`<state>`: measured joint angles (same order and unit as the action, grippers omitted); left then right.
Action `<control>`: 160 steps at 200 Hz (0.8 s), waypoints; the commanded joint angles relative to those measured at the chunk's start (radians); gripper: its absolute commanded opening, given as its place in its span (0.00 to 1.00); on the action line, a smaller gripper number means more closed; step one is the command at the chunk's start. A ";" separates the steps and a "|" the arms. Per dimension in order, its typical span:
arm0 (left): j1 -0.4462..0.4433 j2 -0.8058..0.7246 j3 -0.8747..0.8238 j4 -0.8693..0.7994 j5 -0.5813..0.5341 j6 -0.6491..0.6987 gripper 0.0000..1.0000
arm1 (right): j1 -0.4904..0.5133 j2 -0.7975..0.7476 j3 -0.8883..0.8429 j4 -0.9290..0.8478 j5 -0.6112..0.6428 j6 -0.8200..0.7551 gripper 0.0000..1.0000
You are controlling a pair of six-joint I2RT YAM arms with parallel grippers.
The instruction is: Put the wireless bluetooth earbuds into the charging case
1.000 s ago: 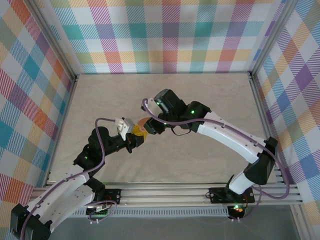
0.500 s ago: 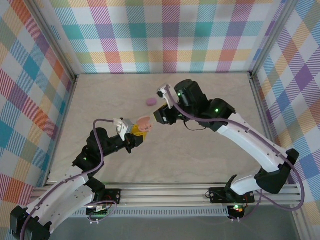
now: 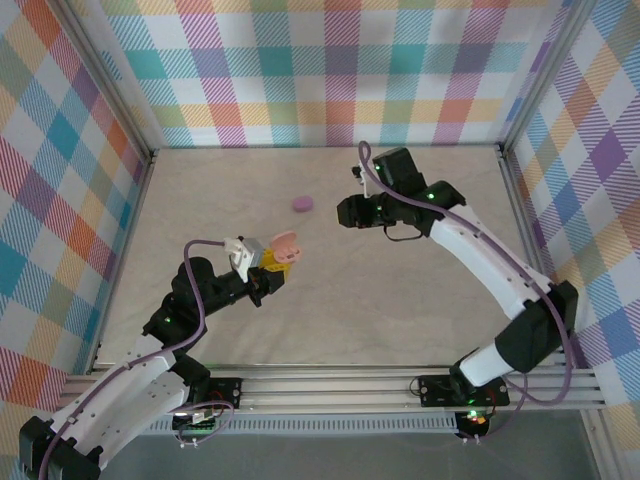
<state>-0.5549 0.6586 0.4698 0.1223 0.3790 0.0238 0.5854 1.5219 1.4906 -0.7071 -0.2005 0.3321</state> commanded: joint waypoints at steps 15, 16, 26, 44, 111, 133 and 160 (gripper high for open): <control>0.001 -0.011 0.011 -0.020 -0.023 0.018 0.17 | -0.038 0.132 0.020 0.025 -0.024 0.007 0.38; 0.001 -0.011 0.011 -0.019 -0.023 0.018 0.17 | -0.040 0.136 0.020 0.026 -0.023 0.006 0.38; 0.001 -0.011 0.006 -0.008 -0.022 0.007 0.17 | -0.044 0.170 0.027 0.034 -0.014 0.003 0.38; 0.001 -0.003 -0.003 -0.001 -0.019 -0.003 0.17 | -0.051 0.239 0.054 0.040 0.010 -0.015 0.38; 0.001 0.087 -0.013 0.084 -0.001 -0.022 0.17 | -0.083 0.526 0.293 -0.050 0.061 -0.091 0.37; 0.001 0.138 -0.013 0.131 0.009 -0.024 0.17 | -0.085 0.626 0.398 -0.113 0.091 -0.133 0.37; 0.001 0.206 0.006 0.170 0.024 -0.019 0.17 | -0.106 0.732 0.517 -0.200 0.123 -0.102 0.37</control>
<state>-0.5549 0.8234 0.4660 0.2024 0.3756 0.0139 0.5003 2.1826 1.9217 -0.7876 -0.1150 0.2379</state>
